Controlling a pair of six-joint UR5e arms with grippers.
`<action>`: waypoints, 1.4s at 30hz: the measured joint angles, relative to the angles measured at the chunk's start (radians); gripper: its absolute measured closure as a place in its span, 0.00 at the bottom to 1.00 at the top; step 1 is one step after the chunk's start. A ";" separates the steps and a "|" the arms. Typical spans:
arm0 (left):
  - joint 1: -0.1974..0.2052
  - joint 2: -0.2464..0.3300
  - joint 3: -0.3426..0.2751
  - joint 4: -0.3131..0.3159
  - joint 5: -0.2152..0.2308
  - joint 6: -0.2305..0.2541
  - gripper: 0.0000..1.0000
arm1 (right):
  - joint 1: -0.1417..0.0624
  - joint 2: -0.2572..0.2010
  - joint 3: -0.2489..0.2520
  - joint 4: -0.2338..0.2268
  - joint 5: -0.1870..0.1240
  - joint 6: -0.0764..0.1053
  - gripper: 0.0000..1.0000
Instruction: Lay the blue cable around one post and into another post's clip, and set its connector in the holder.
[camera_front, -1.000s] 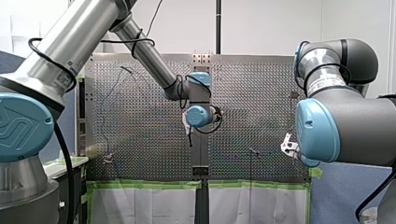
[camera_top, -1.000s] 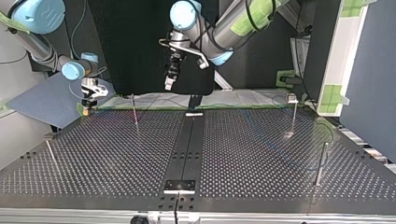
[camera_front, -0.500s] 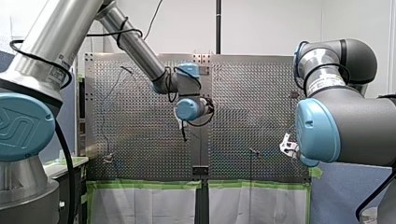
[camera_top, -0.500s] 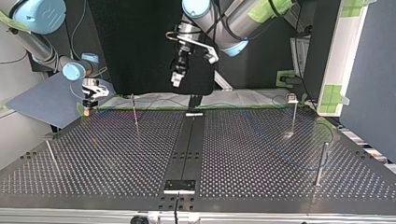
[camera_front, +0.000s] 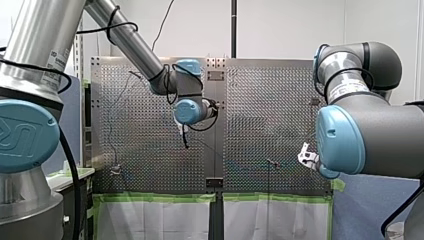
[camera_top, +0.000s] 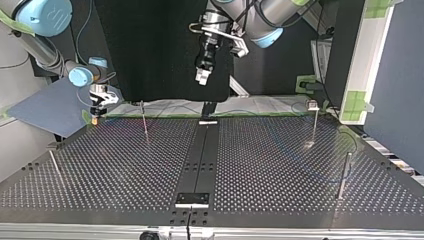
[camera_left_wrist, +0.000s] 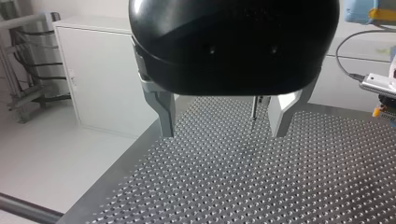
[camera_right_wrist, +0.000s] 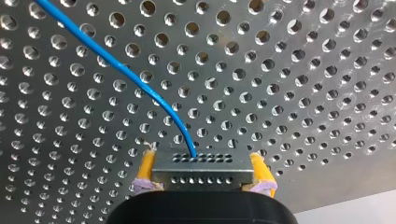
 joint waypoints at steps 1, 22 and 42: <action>0.001 0.000 -0.008 0.008 0.001 0.000 0.00 | 0.000 0.000 0.000 0.000 0.000 0.000 1.00; 0.137 -0.002 -0.185 0.184 0.159 -0.020 0.00 | 0.008 0.000 0.000 0.000 0.000 -0.004 1.00; 0.261 -0.002 -0.374 0.303 0.279 -0.012 0.00 | 0.013 0.000 -0.001 0.000 0.000 -0.011 1.00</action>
